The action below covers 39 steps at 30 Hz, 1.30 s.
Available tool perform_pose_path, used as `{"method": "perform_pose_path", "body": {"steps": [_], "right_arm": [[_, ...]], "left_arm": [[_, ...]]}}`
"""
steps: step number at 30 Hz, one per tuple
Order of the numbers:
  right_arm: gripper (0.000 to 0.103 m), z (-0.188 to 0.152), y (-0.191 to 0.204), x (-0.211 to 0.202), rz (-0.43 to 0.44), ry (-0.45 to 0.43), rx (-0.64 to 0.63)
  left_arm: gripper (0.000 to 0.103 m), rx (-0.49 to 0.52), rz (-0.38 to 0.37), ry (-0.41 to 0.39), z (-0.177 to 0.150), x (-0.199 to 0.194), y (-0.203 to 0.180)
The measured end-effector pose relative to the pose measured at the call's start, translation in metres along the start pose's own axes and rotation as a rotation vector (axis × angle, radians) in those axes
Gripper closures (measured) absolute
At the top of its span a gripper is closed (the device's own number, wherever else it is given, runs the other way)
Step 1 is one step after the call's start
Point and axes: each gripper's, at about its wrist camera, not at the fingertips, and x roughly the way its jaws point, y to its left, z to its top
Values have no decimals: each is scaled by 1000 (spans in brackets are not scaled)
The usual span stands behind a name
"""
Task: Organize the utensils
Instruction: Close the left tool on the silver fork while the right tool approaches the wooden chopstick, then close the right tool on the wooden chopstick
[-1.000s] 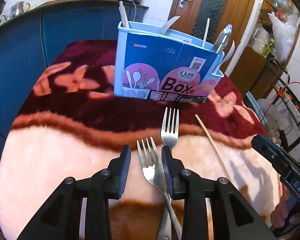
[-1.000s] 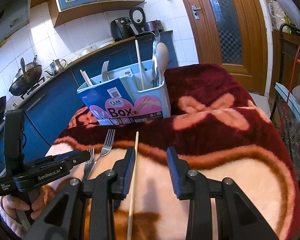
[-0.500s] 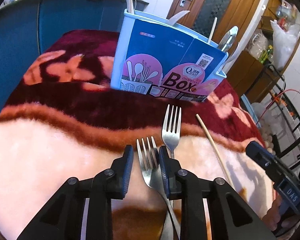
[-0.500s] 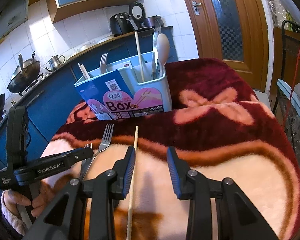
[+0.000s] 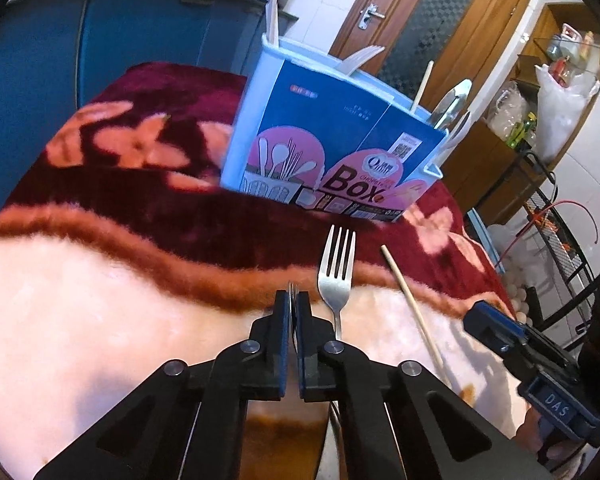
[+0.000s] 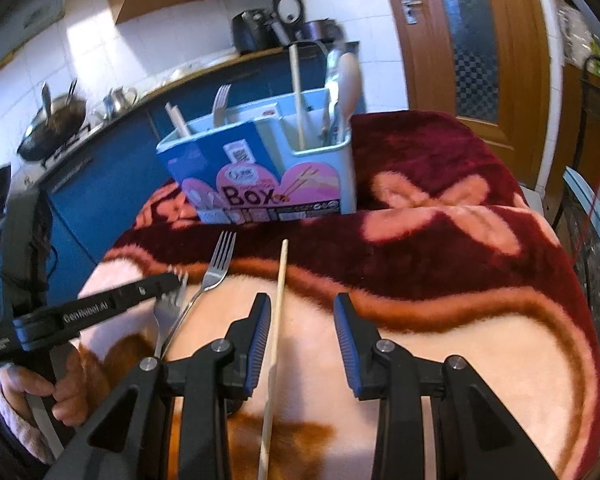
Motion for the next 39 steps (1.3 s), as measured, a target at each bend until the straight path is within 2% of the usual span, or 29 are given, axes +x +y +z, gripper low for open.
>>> {"method": "perform_pose_path", "body": {"steps": [10,16,21,26,28,30,32,39], "right_arm": [[67,9,13,23,8,141,-74],[68,12,18,39,-14,213,-76],[69,15,23,47,-37,242,-93],[69,16,21,51,-33,251,-81],[74,17,20,52,-40,246,-76],[86,18,16,52,-50,236,-68],[93,18,13,52,-46,229,-53],[97,15,-3,39,75,184,64]], "left_arm": [[101,16,11,-123,7,-35,6],[101,70,39,-219,16,-60,5],[102,110,57,-282,24,-76,3],[102,131,34,-336,28,-90,0],[102,128,31,-350,28,-93,-1],[102,119,30,-359,29,-95,0],[102,114,31,-367,29,-97,0],[102,129,33,-419,33,-112,-8]]}}
